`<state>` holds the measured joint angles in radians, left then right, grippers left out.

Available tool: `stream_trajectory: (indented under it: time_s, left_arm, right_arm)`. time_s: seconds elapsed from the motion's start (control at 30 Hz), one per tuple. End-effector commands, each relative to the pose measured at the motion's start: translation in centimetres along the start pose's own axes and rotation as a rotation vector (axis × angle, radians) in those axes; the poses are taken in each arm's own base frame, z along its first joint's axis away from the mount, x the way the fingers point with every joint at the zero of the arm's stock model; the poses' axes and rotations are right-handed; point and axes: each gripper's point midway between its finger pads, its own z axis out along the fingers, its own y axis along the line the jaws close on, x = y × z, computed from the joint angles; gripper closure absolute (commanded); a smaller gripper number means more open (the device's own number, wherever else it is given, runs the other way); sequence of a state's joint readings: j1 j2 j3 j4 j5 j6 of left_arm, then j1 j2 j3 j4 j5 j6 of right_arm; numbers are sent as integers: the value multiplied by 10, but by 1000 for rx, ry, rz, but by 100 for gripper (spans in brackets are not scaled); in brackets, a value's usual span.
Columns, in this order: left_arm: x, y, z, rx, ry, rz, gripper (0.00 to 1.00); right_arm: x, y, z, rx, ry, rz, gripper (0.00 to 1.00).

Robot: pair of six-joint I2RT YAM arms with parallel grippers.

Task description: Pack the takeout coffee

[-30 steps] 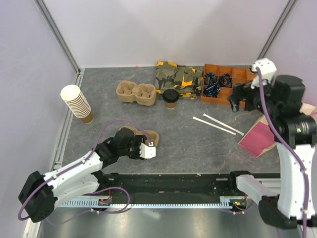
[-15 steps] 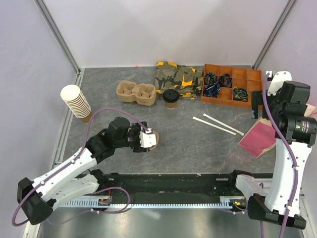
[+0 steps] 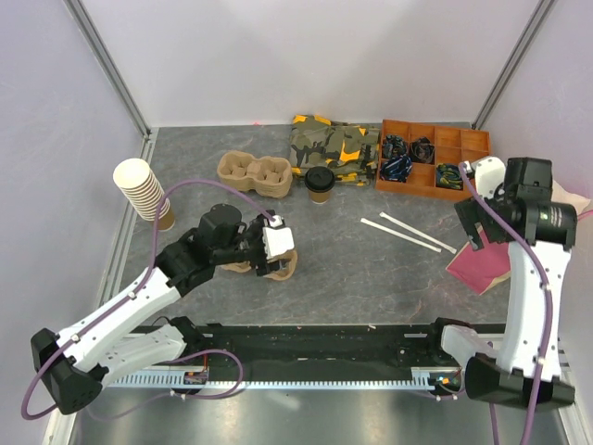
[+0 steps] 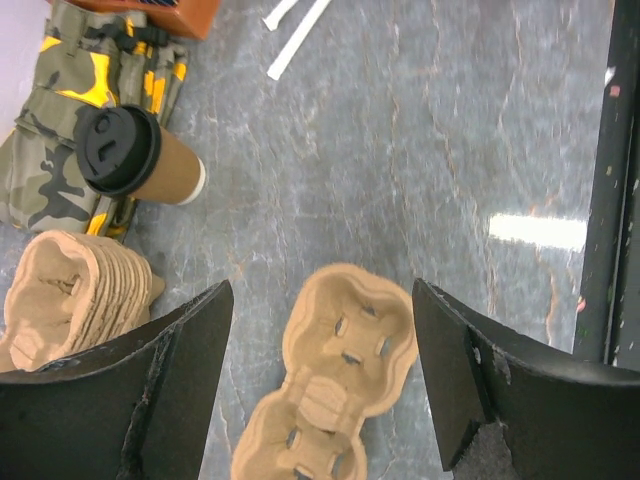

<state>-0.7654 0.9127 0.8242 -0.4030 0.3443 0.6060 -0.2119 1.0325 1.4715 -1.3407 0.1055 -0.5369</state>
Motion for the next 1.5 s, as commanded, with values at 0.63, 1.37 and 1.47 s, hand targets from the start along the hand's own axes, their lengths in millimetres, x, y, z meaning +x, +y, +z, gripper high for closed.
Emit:
stream_trajectory:
  time_s: [0.63, 1.37, 1.47]
  left_arm:
    - [-70, 32, -18, -84, -137, -209, 20]
    - [-77, 58, -14, -93, -165, -575, 21]
    - [-72, 60, -13, -98, -155, -630, 21]
  right_arm:
    - [-85, 30, -53, -277, -290, -38, 100]
    - [-136, 189, -52, -1023, -312, 162, 100]
    - [-155, 205, -50, -1068, -337, 183, 93]
